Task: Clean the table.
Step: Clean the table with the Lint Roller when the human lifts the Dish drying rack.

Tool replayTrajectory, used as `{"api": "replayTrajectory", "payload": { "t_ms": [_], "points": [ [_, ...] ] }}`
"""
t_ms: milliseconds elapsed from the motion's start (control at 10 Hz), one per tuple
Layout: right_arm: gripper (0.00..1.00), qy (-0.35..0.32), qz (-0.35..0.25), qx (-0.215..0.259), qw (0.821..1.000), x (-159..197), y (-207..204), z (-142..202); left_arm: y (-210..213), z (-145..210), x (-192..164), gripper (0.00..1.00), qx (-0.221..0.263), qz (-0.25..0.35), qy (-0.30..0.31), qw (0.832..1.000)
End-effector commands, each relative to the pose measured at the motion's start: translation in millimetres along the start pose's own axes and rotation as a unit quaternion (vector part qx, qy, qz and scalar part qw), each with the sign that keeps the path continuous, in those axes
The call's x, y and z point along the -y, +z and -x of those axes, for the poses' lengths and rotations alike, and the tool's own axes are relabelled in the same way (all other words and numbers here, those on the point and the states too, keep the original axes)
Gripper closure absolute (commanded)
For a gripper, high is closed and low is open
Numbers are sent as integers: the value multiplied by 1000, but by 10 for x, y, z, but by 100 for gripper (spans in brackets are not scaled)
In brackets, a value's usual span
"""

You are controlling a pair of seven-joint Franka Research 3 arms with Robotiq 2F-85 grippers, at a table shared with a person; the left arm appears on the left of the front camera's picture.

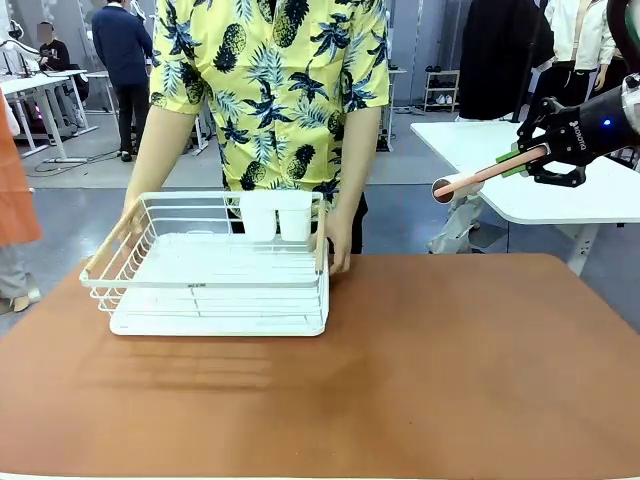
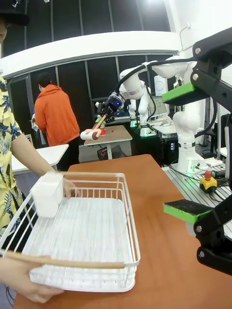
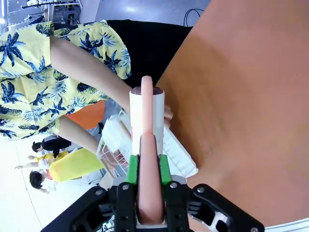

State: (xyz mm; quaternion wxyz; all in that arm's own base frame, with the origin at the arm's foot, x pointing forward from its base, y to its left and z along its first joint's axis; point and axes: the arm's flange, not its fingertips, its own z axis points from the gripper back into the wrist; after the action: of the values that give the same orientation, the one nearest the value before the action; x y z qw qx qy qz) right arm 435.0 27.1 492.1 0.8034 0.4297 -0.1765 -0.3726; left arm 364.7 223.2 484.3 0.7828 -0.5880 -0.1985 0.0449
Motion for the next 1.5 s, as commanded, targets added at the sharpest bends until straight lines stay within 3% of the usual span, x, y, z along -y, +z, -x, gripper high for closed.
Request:
{"api": "replayTrajectory", "payload": {
  "t_ms": [0,1200,1300,1400],
  "points": [
    [84,1,-1,0,1000,-12,-2,8,22,9,27,0,2,5,-4,1000],
    [84,1,-1,0,1000,-12,-2,8,22,9,27,0,2,5,-4,1000],
    [79,0,0,0,1000,0,0,0,22,9,27,0,2,5,-4,1000],
    [79,32,-4,-25,999,-11,36,-14,22,9,27,0,2,5,-4,1000]
  ]
}}
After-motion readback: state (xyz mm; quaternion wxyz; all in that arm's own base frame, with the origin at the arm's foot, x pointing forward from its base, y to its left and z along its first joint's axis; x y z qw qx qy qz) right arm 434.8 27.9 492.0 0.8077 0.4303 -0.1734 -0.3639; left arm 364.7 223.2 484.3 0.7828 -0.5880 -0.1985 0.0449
